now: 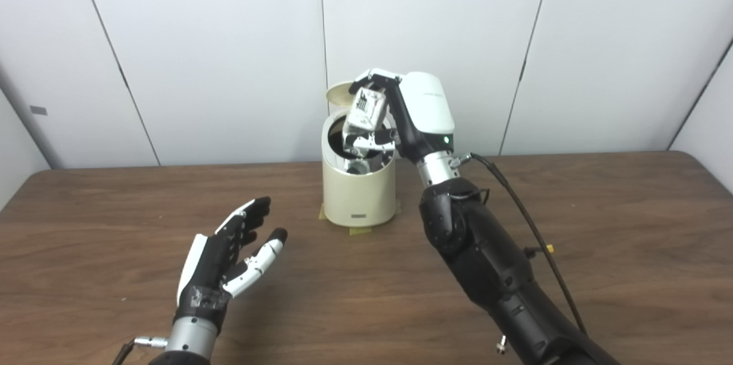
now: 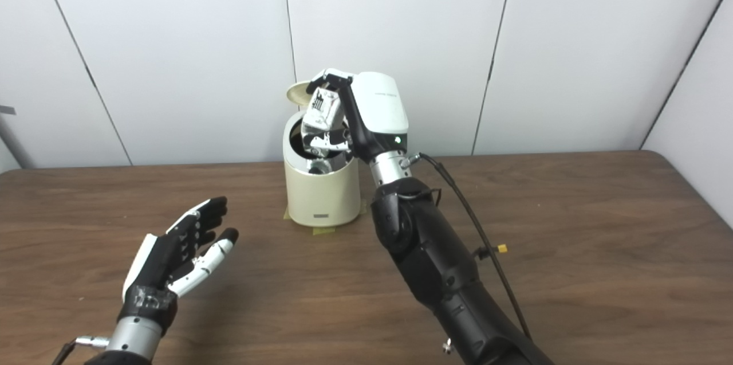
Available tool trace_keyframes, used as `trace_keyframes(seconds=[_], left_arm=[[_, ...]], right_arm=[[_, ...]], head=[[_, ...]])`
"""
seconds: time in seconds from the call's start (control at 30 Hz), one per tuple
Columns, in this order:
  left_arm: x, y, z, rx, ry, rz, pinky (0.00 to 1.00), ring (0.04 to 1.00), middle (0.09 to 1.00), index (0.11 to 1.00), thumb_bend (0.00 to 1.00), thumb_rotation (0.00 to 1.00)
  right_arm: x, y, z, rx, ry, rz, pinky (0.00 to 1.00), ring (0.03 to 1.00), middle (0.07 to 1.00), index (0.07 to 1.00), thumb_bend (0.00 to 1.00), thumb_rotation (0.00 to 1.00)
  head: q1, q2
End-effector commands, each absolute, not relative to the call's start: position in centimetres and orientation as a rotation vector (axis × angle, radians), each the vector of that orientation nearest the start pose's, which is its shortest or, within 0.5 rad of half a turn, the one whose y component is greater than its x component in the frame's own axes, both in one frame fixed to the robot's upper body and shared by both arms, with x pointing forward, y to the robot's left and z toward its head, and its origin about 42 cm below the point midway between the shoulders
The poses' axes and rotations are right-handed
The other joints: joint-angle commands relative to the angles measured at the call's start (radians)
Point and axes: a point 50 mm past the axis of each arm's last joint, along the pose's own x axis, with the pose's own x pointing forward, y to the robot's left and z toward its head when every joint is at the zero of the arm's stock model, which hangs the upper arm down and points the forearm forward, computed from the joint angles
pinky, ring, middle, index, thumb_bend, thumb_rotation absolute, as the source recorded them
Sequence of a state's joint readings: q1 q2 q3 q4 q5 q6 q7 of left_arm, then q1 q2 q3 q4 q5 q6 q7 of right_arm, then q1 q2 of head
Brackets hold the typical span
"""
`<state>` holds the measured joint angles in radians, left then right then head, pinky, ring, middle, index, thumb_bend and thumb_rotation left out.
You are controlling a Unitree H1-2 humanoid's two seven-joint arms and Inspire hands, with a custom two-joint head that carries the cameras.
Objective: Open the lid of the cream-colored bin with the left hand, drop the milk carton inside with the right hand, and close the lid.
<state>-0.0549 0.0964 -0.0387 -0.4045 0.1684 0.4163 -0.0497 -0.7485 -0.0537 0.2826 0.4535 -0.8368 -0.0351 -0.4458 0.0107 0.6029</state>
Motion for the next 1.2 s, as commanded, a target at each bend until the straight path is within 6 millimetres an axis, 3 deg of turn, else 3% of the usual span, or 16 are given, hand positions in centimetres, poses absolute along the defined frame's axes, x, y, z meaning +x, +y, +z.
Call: trace_keyframes(seconds=[0.0, 0.3, 0.5, 0.53, 0.57, 0.63, 0.67, 0.73, 0.87, 1.17], left_arm=[[28.9, 22.0, 20.5, 0.256, -0.113, -0.023, 0.9, 0.899, 0.877, 0.855, 0.5, 0.37], [28.7, 22.1, 20.6, 0.249, -0.115, -0.017, 0.9, 0.899, 0.877, 0.854, 0.51, 0.36], [28.6, 22.1, 20.7, 0.251, -0.119, -0.018, 0.9, 0.894, 0.874, 0.853, 0.5, 0.36], [28.6, 22.1, 20.7, 0.251, -0.119, -0.017, 0.9, 0.896, 0.876, 0.854, 0.51, 0.36], [28.6, 22.1, 20.7, 0.251, -0.118, -0.018, 0.9, 0.896, 0.876, 0.854, 0.51, 0.36], [28.6, 22.1, 20.6, 0.243, -0.116, -0.021, 0.9, 0.895, 0.877, 0.859, 0.5, 0.35], [28.6, 22.1, 20.6, 0.239, -0.115, -0.021, 0.9, 0.895, 0.877, 0.858, 0.5, 0.34], [28.6, 22.0, 20.5, 0.24, -0.114, -0.02, 0.89, 0.892, 0.874, 0.855, 0.5, 0.33], [28.6, 22.0, 20.5, 0.249, -0.115, -0.02, 0.89, 0.887, 0.873, 0.855, 0.49, 0.32], [28.6, 22.0, 20.4, 0.243, -0.111, -0.018, 0.89, 0.886, 0.872, 0.855, 0.49, 0.3]], right_arm=[[47.9, -9.1, 30.6, -0.877, -0.81, -0.177, 0.3, 0.381, 0.504, 0.56, 0.49, 0.0], [48.3, -9.4, 29.8, -0.89, -0.757, -0.167, 0.3, 0.388, 0.509, 0.553, 0.49, 0.0], [47.9, -9.7, 29.8, -1.001, -0.645, -0.135, 0.31, 0.421, 0.493, 0.537, 0.51, 0.0], [47.8, -9.7, 29.8, -1.004, -0.637, -0.129, 0.23, 0.335, 0.484, 0.511, 0.52, 0.0], [47.7, -9.7, 29.9, -1.004, -0.629, -0.122, 0.17, 0.264, 0.477, 0.582, 0.55, 0.0], [47.5, -9.7, 30.0, -1.002, -0.623, -0.108, 0.13, 0.221, 0.479, 0.651, 0.57, 0.0], [47.4, -9.7, 30.2, -1.003, -0.625, -0.103, 0.22, 0.343, 0.566, 0.654, 0.76, 0.1], [47.3, -9.8, 30.4, -0.996, -0.631, -0.096, 0.31, 0.455, 0.632, 0.646, 0.92, 0.18], [47.0, -9.9, 30.7, -0.982, -0.635, -0.099, 0.4, 0.536, 0.637, 0.612, 0.94, 0.2], [45.9, -10.9, 31.1, -0.932, -0.656, -0.13, 0.41, 0.511, 0.574, 0.553, 0.9, 0.16]], head=[[0.001, 0.0], [0.003, 0.003], [0.001, 0.006], [0.001, 0.006], [0.0, 0.006], [0.0, 0.006], [0.0, 0.006], [0.0, 0.006], [0.0, 0.004], [-0.002, 0.003]])
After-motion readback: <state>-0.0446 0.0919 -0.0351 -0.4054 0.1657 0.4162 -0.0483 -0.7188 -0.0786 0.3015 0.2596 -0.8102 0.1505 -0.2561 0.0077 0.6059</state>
